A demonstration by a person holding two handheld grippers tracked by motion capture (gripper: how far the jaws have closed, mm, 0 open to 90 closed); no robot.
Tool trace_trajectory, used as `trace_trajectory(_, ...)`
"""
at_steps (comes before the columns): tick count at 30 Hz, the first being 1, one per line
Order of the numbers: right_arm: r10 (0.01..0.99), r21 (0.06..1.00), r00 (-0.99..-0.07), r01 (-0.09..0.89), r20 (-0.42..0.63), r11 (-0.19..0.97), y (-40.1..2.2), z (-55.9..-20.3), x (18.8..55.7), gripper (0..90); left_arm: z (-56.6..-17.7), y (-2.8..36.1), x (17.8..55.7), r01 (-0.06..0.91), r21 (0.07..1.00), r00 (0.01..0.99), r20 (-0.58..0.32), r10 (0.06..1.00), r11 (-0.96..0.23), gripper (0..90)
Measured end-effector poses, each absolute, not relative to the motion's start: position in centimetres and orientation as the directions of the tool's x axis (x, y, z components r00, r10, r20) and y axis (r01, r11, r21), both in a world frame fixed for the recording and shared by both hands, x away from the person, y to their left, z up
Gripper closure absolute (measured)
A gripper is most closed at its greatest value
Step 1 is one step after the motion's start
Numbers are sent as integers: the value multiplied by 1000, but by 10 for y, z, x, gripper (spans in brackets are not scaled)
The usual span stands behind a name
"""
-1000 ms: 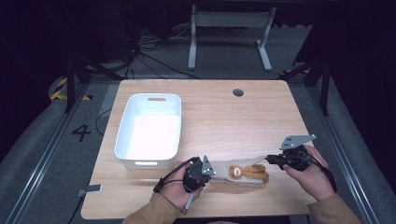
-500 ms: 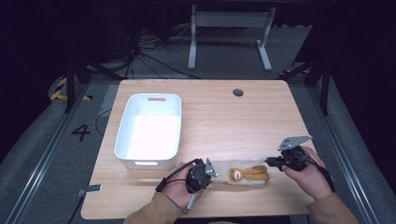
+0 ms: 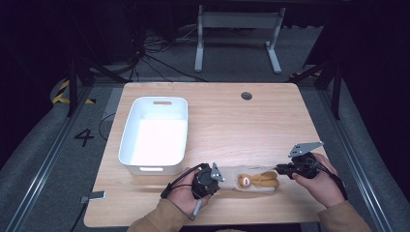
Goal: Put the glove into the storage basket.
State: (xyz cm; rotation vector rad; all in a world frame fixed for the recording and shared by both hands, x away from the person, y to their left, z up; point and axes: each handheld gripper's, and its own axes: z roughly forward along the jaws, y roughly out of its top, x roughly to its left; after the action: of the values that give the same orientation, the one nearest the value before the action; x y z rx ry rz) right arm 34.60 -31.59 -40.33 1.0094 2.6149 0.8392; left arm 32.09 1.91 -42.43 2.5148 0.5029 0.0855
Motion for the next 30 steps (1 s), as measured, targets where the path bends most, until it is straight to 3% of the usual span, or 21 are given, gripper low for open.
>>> trace_trajectory(8,678,612,-735,522,-30,593,-322,-393,341,691,-412,27,321,330,599,925,-49,377,-730,730)
trace_trajectory(11,685,622,-727,520,-36,585,-324,-389,339,697,-408,29,321,331,623,920,-45,389,-709,707)
trace_trajectory(16,699,638,-715,529,-19,559,-325,-383,334,804,-402,27,321,337,655,911,-44,411,-677,706)
trace_trajectory(20,702,634,-712,535,-17,558,-326,-383,332,834,-397,20,322,323,665,915,-38,402,-673,698)
trace_trajectory(30,660,632,-751,511,-2,583,-315,-388,329,805,-393,11,328,313,667,926,-54,375,-677,639)
